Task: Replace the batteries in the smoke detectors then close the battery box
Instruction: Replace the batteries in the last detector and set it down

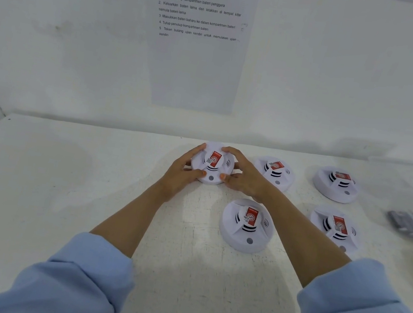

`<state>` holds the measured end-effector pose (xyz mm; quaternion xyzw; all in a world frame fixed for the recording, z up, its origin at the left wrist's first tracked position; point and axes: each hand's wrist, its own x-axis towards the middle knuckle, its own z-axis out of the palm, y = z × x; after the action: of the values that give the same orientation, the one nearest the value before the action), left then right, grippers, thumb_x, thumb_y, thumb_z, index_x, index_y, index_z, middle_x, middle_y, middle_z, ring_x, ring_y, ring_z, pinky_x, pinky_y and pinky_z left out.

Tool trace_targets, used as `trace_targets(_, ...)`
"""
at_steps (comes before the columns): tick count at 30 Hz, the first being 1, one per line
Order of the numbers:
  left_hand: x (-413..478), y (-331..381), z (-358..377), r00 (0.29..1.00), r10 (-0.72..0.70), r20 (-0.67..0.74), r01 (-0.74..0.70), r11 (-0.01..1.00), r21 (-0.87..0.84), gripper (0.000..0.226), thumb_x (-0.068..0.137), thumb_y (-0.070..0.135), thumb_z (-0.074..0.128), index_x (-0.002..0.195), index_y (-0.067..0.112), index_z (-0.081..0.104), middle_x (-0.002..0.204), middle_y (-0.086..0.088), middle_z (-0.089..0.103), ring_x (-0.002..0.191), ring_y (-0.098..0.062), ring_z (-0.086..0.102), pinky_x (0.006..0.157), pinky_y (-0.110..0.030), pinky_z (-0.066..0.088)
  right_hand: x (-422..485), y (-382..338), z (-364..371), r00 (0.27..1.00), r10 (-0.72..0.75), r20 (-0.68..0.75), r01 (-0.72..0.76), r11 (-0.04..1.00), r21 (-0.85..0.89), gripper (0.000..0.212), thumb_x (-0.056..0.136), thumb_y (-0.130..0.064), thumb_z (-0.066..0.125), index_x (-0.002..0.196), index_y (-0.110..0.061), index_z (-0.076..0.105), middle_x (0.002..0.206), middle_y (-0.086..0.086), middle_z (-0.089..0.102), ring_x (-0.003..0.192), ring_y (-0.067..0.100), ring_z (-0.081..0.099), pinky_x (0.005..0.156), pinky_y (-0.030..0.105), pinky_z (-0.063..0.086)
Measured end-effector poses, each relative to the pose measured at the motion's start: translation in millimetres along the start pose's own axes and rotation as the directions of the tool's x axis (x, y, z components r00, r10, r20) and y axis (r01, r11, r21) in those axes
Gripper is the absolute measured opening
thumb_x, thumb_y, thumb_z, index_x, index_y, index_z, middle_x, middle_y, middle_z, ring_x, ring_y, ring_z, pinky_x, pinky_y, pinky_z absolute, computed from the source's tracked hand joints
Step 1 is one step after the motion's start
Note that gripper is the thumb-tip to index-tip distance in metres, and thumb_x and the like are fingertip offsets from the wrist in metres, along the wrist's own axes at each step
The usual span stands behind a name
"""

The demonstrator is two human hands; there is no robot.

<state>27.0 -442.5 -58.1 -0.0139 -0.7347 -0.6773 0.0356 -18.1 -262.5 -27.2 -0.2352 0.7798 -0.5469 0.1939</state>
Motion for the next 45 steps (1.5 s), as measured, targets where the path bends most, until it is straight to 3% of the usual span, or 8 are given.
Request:
trace_targets(4,1,-1,0,1.000,0.003,-0.001,-0.003,1.000,0.004,0.060,0.088,-0.001,0.055,0.141,0.018,0.035,0.131,0.001,0.047,0.118,-0.021,0.049,0.092,-0.030,0.050,0,0,0,1.000,-0.003,0.001,0.003,1.000,-0.008,0.057,0.087,0.004,0.055,0.135,-0.013,0.030,0.096,-0.005,0.051,0.075,0.013,0.054,0.057,0.017,0.049)
trace_targets(9,0,-2,-1,1.000,0.008,-0.003,-0.008,1.000,0.008,0.059,0.089,0.000,0.055,0.141,0.019,0.034,0.129,0.001,0.047,0.107,-0.011,0.053,0.080,-0.016,0.054,0,0,0,1.000,-0.004,-0.001,0.004,1.000,-0.013,0.058,0.086,0.004,0.056,0.136,-0.013,0.030,0.097,-0.007,0.050,0.077,0.011,0.055,0.058,0.015,0.050)
trace_targets(23,1,-3,-1,1.000,0.003,-0.012,-0.003,1.000,0.021,0.059,0.088,0.001,0.056,0.139,0.023,0.037,0.131,-0.001,0.048,0.115,-0.022,0.052,0.091,-0.030,0.050,-1,1,1,1.000,-0.021,-0.003,0.021,1.000,-0.020,0.056,0.087,0.005,0.054,0.135,-0.010,0.030,0.099,-0.006,0.048,0.079,0.005,0.053,0.055,0.008,0.047)
trace_targets(30,0,-3,-1,1.000,0.017,-0.020,-0.016,0.998,0.057,0.058,0.089,0.003,0.056,0.139,0.022,0.036,0.127,0.003,0.048,0.108,-0.014,0.053,0.086,-0.022,0.051,2,5,1,1.000,-0.007,-0.007,0.007,0.999,-0.042,0.058,0.087,0.003,0.055,0.136,-0.012,0.029,0.099,-0.008,0.049,0.080,0.004,0.053,0.056,0.008,0.047)
trace_targets(32,0,-2,0,0.999,0.021,-0.033,-0.019,0.997,0.073,0.057,0.089,0.003,0.056,0.139,0.022,0.036,0.126,0.003,0.048,0.103,-0.009,0.053,0.080,-0.017,0.052,3,5,1,1.000,-0.004,-0.007,0.004,0.998,-0.058,0.059,0.086,0.004,0.055,0.136,-0.011,0.029,0.104,-0.004,0.049,0.084,0.005,0.053,0.057,0.010,0.049)
trace_targets(36,1,0,2,0.998,0.026,-0.060,-0.020,0.995,0.098,0.057,0.088,0.001,0.055,0.138,0.022,0.037,0.132,-0.003,0.049,0.109,-0.017,0.053,0.081,-0.018,0.052,7,4,1,1.000,-0.010,-0.030,0.007,0.995,-0.104,0.059,0.084,0.004,0.058,0.134,-0.015,0.032,0.121,0.008,0.045,0.096,0.017,0.053,0.064,0.013,0.052)
trace_targets(41,0,5,12,0.994,0.042,-0.105,-0.019,0.978,0.209,0.058,0.087,0.004,0.059,0.139,0.018,0.038,0.135,-0.003,0.049,0.116,-0.014,0.048,0.088,-0.014,0.044,9,6,-5,0.998,0.041,-0.036,-0.045,0.993,-0.112,0.060,0.083,0.006,0.059,0.135,-0.009,0.032,0.104,0.002,0.051,0.089,0.017,0.054,0.066,0.015,0.052)
trace_targets(45,1,6,13,0.990,0.014,-0.142,0.031,0.950,0.311,0.057,0.087,0.012,0.061,0.139,0.013,0.038,0.137,-0.010,0.050,0.123,-0.026,0.049,0.106,-0.040,0.040,11,4,-3,0.998,0.052,-0.029,-0.056,0.987,-0.149,0.062,0.085,0.002,0.058,0.139,-0.008,0.030,0.126,0.012,0.045,0.109,0.022,0.047,0.082,0.025,0.051)
